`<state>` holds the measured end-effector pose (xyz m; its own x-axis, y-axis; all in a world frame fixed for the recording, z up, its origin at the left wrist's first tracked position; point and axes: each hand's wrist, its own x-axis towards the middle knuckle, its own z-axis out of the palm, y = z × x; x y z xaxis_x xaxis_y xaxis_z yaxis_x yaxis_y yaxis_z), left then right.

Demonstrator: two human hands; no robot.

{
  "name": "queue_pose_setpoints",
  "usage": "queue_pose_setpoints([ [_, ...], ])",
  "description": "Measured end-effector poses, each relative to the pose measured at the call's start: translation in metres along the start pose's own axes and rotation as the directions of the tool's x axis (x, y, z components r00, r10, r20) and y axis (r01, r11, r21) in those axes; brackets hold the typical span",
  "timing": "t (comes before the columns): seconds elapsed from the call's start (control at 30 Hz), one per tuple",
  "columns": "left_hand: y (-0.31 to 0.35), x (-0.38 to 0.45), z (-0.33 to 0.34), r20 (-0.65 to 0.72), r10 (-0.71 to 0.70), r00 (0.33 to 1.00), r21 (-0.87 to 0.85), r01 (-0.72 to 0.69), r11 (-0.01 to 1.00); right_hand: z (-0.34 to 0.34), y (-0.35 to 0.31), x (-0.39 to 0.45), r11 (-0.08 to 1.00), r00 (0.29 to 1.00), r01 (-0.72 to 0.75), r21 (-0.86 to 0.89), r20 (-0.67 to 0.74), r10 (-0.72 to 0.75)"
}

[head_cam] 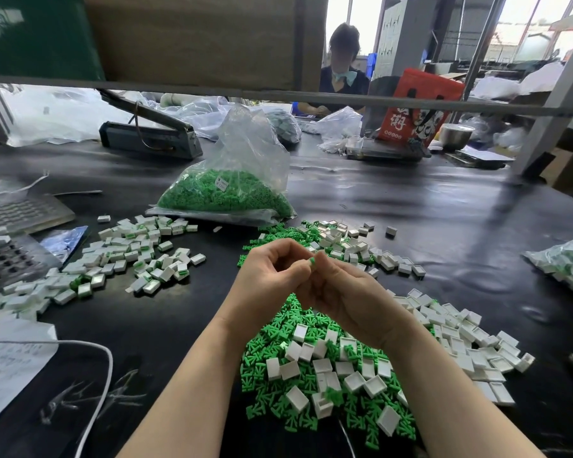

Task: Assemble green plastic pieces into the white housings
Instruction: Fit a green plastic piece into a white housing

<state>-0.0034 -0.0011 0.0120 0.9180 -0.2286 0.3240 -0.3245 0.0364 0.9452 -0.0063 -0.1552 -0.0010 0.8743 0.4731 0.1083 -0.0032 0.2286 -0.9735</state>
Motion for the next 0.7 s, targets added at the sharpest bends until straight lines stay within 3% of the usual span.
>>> queue_pose_setpoints([
  [0.33, -0.003, 0.002, -0.002, 0.025, -0.006, 1.000, -0.059, 0.007, 0.998, -0.002, -0.003, 0.002, 0.998, 1.000, -0.010, 0.063, 0.014, 0.009],
  [0.43, -0.004, 0.003, -0.004, -0.017, -0.053, 0.998, -0.071, 0.051, 0.996, -0.007, -0.002, 0.002, 0.998, 0.996, -0.010, -0.058, -0.092, 0.005],
  [0.5, -0.007, 0.004, -0.007, -0.127, -0.153, 0.980, -0.125, 0.137, 0.983, -0.012, -0.003, 0.001, 0.978, 0.974, -0.017, -0.208, -0.224, -0.031],
  [0.6, -0.012, 0.006, -0.019, -0.289, -0.449, 0.845, -0.355, 0.341, 0.870, -0.022, -0.003, -0.002, 0.910, 0.922, -0.079, -0.408, -0.376, -0.088],
  [0.7, -0.015, 0.009, -0.039, -0.336, -0.632, 0.698, -0.628, 0.334, 0.703, -0.032, -0.005, -0.004, 0.817, 0.872, -0.170, -0.551, -0.470, -0.135],
])
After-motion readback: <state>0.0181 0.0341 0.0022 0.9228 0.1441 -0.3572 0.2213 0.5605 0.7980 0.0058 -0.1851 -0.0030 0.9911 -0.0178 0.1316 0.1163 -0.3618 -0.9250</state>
